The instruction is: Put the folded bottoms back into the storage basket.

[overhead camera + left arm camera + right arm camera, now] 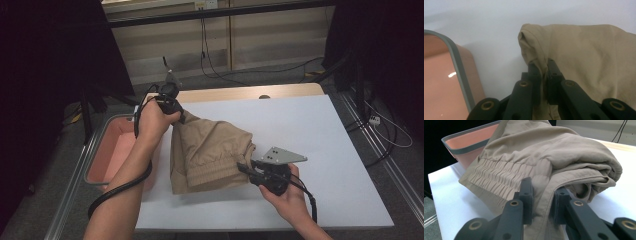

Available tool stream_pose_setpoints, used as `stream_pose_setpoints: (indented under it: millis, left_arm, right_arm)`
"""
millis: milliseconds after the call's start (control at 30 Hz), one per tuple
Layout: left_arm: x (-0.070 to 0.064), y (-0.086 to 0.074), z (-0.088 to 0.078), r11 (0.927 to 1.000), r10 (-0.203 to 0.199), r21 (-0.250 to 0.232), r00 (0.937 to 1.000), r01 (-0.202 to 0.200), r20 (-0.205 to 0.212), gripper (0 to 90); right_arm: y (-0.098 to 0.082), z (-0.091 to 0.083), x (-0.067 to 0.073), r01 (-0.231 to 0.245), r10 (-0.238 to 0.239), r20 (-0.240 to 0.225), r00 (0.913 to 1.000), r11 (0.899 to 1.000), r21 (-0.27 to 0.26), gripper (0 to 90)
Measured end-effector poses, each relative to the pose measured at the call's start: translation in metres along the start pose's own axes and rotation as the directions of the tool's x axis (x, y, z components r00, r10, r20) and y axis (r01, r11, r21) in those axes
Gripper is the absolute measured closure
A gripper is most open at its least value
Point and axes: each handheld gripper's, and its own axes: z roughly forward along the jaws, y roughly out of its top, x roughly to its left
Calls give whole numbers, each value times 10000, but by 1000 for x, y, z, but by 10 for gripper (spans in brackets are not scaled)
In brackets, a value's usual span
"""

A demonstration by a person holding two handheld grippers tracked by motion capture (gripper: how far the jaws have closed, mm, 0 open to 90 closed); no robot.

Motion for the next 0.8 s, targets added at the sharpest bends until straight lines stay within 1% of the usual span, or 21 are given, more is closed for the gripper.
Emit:
stream_pose_setpoints:
  millis: [33, 133, 167, 333, 533, 633, 667, 700, 800]
  left_arm:
    - [0, 1, -1, 10000, 46, 20, 10000, -46, -28, 850]
    - [1, 3, -6, 10000, -28, 70, 10000, 28, -34, 850]
    - [2, 3, -8, 9999, 2, 126, 10000, -1, -41, 850]
    - [3, 5, -14, 9999, -73, 123, 9999, 74, -80, 850]
    - [4, 7, -21, 9998, -47, 200, 9997, 52, -244, 850]
    - [6, 8, -25, 9996, -92, 275, 9996, 100, -275, 850]
    - [6, 8, -25, 9996, -164, 244, 9995, 171, -281, 850]
    - [7, 8, -27, 9996, -114, 272, 9995, 122, -298, 850]
    - [9, 8, -30, 9995, -168, 254, 9993, 177, -325, 850]
  right_arm:
    - [1, 0, 0, 9, -9, -5, 10000, 10000, -8, 746]
    - [2, 1, 1, 40, -40, -8, 10000, 10000, -60, 746]
    - [2, 1, 1, 32, -32, -18, 10000, 9999, -95, 746]
    - [6, 2, 3, 67, -68, -56, 10000, 9998, -207, 745]
    - [10, 3, 6, 140, -143, -92, 9999, 9995, -279, 745]
    - [12, 5, 7, 176, -180, -105, 9998, 9993, -340, 746]
    - [12, 6, 7, 192, -196, -108, 9998, 9991, -365, 745]
    - [12, 6, 8, 200, -204, -114, 9997, 9991, -378, 745]
    - [14, 8, 9, 225, -230, -120, 9997, 9989, -412, 745]
